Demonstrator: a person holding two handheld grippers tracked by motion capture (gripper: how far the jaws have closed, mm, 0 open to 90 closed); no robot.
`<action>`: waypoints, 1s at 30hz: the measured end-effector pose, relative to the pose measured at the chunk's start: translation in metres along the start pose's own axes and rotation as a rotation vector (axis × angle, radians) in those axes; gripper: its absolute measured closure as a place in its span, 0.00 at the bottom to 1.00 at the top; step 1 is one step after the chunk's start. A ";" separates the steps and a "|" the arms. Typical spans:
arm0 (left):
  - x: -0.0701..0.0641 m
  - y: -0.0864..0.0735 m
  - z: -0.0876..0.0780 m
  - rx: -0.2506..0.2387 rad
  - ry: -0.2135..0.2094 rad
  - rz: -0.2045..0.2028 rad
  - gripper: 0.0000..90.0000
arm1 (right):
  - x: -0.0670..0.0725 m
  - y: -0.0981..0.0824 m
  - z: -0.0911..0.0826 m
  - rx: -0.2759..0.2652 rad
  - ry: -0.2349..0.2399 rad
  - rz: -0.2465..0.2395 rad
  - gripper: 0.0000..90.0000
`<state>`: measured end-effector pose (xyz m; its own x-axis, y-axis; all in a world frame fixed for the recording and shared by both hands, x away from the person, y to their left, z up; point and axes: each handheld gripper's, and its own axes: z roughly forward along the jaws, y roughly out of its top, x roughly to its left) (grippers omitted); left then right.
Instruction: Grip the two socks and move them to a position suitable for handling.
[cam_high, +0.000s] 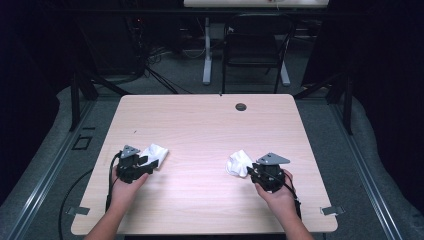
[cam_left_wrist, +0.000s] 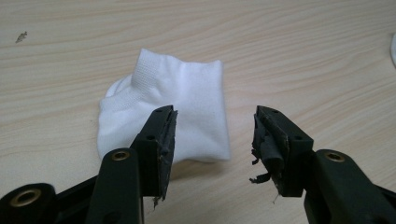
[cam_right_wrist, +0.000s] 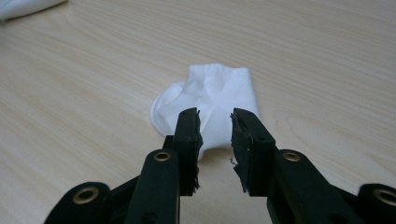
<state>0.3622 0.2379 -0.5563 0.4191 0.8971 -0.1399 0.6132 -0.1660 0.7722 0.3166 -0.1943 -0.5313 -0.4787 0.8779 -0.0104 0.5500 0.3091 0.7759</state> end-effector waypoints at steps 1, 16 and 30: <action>0.000 0.000 0.001 -0.004 -0.002 -0.003 0.54 | -0.001 0.002 0.003 -0.001 0.003 0.005 0.79; -0.006 -0.001 0.009 -0.003 -0.027 0.026 0.55 | -0.011 0.001 0.058 0.125 -0.057 0.013 0.87; -0.001 -0.003 0.030 0.041 0.033 0.011 0.53 | 0.013 -0.006 0.053 0.168 -0.039 0.001 0.92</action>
<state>0.3799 0.2254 -0.5765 0.4044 0.9079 -0.1106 0.6360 -0.1922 0.7474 0.3432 -0.1654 -0.5699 -0.4535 0.8905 -0.0367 0.6584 0.3625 0.6596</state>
